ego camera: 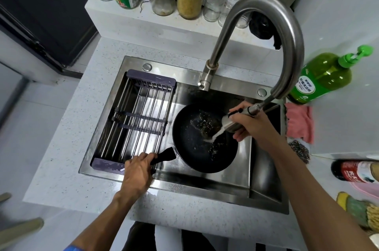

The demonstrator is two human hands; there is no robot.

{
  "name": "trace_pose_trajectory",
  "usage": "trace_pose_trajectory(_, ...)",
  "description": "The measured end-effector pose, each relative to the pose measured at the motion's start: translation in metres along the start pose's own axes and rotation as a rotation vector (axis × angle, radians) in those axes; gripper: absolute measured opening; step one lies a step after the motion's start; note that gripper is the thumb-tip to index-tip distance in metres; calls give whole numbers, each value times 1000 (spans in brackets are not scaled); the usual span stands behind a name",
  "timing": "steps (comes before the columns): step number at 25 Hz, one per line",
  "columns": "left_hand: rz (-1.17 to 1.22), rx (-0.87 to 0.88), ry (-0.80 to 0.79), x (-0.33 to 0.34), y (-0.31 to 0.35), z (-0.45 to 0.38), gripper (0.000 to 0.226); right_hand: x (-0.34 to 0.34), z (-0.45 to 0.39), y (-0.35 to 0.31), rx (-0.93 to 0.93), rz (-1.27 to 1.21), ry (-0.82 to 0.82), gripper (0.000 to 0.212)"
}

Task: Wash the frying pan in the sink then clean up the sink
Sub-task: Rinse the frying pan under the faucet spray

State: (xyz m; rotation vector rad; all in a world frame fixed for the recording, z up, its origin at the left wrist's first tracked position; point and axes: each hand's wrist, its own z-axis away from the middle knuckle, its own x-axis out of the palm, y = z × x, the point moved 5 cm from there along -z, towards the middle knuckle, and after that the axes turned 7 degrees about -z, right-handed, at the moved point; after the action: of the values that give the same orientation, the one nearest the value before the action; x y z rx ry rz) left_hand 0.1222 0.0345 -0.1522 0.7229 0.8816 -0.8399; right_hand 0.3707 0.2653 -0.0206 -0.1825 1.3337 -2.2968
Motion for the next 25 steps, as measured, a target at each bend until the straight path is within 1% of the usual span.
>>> trace_pose_trajectory(3, 1, 2, -19, -1, 1, 0, 62, 10, -10, -6, -51, -53, 26, 13)
trace_pose_trajectory(7, 24, -11, -22, -1, 0, 1, 60, -7, -11, -3, -72, -24, 92, 14)
trace_pose_trajectory(10, 18, -3, -12, -1, 0, 2, 58, -2, -5, 1, -48, -18, 52, 14)
trace_pose_trajectory(12, 28, 4, -7, -2, 1, 2, 57, 11, -8, -2, -75, -66, 41, 13)
trace_pose_trajectory(16, 53, -1, -24, 1, -1, 1, 57, 16, -26, -13, -170, -141, 147, 12)
trace_pose_trajectory(25, 38, -12, -7, -1, 0, 1, 61, -21, -28, -15, -228, 42, 274, 14)
